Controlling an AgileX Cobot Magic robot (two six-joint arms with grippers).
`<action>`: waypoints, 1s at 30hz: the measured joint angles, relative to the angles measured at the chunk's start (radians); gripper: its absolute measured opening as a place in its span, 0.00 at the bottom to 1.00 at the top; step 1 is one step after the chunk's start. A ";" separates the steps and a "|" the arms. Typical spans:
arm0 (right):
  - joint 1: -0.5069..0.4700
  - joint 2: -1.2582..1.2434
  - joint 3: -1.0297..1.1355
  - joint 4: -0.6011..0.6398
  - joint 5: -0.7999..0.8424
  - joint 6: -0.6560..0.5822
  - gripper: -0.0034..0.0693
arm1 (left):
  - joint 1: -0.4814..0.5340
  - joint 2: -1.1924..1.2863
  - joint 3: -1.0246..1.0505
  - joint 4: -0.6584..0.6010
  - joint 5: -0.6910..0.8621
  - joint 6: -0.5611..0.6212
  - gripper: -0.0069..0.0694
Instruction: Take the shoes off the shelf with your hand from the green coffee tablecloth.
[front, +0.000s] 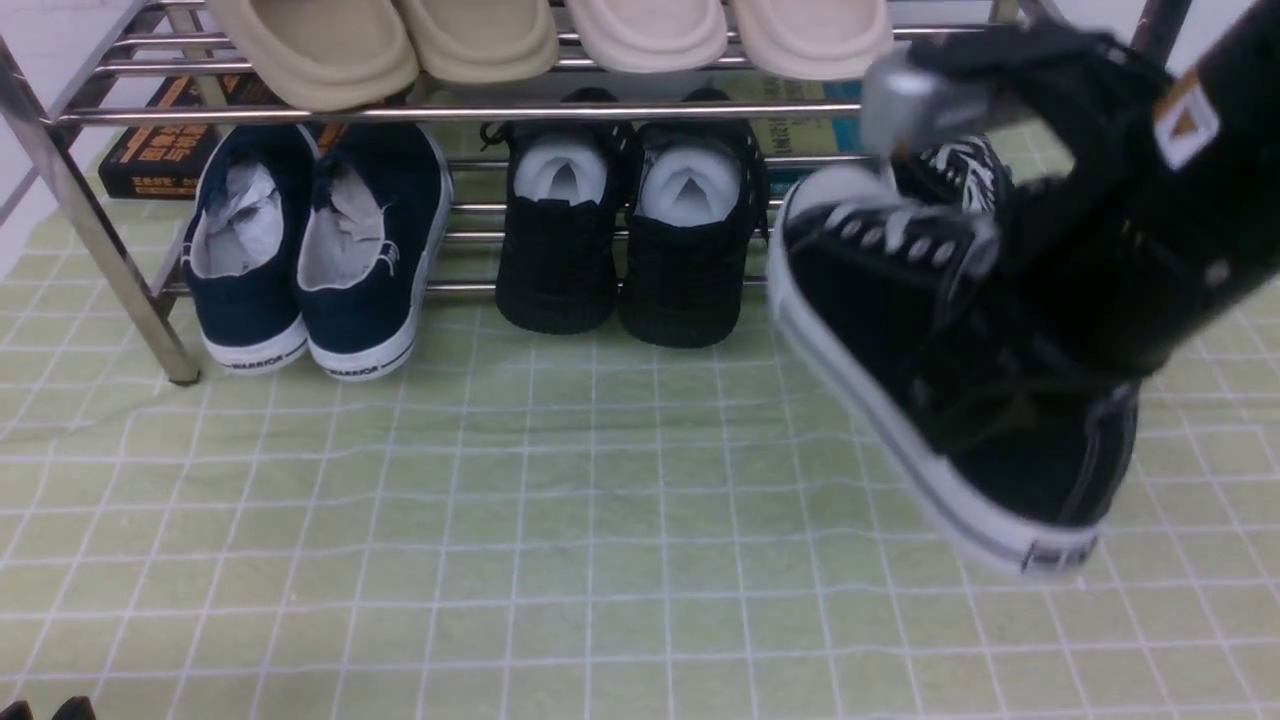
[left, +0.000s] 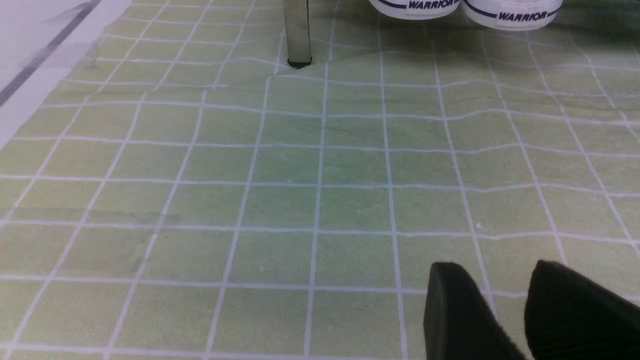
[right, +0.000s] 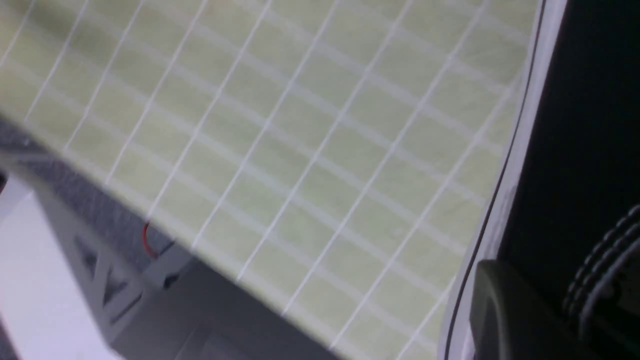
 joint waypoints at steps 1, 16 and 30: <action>0.036 -0.005 0.023 -0.006 0.000 0.025 0.07 | 0.000 0.000 0.000 0.000 0.000 0.000 0.41; 0.248 0.088 0.161 -0.219 -0.238 0.442 0.08 | 0.000 0.000 0.000 0.000 0.000 0.000 0.41; 0.248 0.253 0.163 -0.357 -0.348 0.622 0.10 | 0.000 0.000 0.000 0.000 0.000 0.000 0.41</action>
